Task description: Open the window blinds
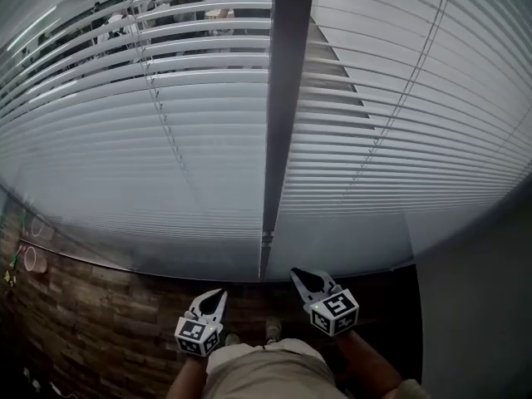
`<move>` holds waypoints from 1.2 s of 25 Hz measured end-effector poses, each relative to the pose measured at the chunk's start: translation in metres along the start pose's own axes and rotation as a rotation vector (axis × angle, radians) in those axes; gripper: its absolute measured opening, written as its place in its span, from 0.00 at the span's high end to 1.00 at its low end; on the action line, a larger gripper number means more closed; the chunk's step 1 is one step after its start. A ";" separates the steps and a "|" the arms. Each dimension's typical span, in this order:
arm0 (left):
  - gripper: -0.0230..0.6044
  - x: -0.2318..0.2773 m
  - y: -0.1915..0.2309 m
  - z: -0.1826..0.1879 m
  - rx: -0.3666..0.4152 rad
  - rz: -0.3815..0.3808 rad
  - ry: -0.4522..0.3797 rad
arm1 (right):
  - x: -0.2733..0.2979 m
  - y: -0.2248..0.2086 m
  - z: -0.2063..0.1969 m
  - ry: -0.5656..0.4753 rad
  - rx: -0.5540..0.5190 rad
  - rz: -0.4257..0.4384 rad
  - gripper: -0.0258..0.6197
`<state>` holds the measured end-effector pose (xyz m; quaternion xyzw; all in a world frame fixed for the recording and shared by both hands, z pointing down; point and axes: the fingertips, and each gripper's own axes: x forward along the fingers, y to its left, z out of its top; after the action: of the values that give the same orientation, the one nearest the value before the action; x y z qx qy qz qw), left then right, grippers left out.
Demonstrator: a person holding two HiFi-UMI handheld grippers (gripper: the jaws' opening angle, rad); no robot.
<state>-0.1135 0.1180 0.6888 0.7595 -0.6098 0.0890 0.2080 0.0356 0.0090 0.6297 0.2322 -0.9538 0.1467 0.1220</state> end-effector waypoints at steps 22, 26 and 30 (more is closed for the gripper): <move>0.95 -0.104 0.050 0.069 0.011 -0.086 -0.067 | -0.002 0.106 0.062 -0.015 0.082 -0.080 0.94; 0.95 -0.127 0.036 0.110 -0.009 -0.123 -0.065 | -0.024 0.129 0.106 0.051 0.069 -0.115 0.94; 0.95 -0.158 0.008 0.147 0.006 -0.153 -0.087 | -0.053 0.140 0.140 0.121 0.049 -0.150 0.94</move>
<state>-0.1771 0.1944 0.4970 0.8076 -0.5583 0.0415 0.1854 -0.0087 0.1025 0.4525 0.2968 -0.9207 0.1743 0.1841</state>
